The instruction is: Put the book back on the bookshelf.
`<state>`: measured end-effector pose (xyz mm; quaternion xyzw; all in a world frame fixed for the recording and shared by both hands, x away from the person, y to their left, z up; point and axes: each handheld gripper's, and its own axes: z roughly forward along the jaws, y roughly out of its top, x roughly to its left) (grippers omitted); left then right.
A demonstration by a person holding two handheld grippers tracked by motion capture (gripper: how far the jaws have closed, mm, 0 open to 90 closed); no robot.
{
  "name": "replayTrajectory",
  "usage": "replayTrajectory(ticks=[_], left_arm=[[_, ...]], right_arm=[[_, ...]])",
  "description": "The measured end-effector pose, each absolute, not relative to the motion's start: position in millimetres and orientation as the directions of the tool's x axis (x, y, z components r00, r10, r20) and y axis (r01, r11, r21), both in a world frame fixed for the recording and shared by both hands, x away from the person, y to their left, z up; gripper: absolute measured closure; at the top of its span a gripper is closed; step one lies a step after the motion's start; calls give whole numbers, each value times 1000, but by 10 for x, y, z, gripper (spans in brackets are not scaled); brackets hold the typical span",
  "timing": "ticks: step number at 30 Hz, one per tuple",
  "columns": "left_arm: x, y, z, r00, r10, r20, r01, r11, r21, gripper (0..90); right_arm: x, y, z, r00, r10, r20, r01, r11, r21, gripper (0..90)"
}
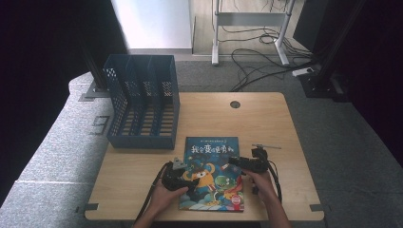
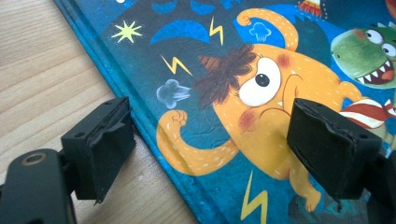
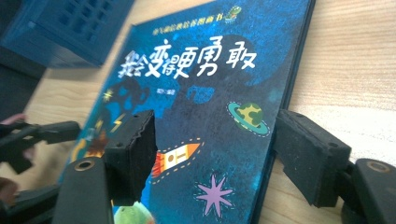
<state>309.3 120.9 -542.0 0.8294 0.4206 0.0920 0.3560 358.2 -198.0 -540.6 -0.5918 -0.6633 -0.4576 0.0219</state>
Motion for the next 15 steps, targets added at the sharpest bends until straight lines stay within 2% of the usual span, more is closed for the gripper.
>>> replayTrajectory(ticks=[15], left_arm=[[3117,1256,-5415,622,759,-191,647,-362,670,142]], right_arm=[[3558,-2100,-5344,-325,665,673,819,-158,552,307]])
